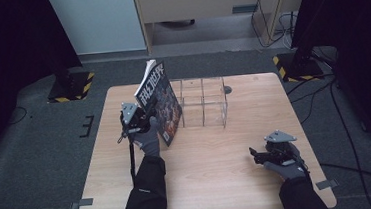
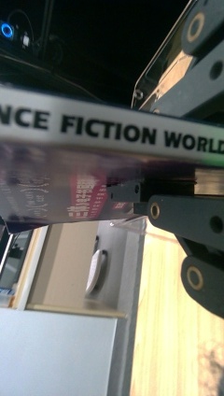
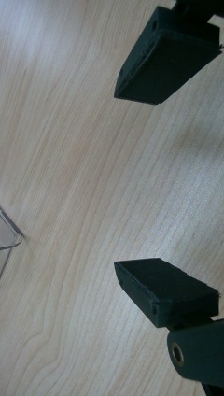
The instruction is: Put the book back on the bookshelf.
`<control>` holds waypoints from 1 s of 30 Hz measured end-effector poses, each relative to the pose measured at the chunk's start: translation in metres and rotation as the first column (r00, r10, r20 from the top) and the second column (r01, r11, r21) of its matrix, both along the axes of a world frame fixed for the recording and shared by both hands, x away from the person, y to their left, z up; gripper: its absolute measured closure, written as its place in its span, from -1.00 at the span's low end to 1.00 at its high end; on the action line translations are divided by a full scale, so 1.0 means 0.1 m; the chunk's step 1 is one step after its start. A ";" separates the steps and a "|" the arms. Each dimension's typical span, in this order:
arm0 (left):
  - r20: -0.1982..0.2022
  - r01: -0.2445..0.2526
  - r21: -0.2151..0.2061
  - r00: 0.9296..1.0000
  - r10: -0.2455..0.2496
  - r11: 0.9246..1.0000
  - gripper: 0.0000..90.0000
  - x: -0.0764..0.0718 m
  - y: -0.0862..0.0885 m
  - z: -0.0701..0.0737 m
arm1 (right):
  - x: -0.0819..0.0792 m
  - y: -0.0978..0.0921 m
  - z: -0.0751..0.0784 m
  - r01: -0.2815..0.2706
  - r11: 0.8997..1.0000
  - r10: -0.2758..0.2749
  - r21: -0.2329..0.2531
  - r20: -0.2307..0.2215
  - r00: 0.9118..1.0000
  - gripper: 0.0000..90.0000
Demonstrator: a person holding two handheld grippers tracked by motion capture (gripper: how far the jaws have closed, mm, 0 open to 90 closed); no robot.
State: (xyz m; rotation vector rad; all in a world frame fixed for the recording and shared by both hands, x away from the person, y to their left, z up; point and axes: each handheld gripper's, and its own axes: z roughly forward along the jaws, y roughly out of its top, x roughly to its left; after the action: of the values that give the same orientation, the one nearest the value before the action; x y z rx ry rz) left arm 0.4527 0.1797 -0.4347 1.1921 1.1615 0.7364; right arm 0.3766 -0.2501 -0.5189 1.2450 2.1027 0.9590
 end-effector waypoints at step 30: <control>-0.041 -0.010 0.017 0.999 0.011 1.000 0.77 0.04 0.03 -0.10 | -0.01 0.02 0.00 -0.003 1.000 0.003 -0.005 -0.002 1.000 -0.67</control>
State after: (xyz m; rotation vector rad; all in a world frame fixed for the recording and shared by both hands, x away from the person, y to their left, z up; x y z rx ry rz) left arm 0.4568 0.1823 -0.4442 1.2213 1.1983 0.7338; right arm 0.3759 -0.2482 -0.5192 1.2410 2.1082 0.9536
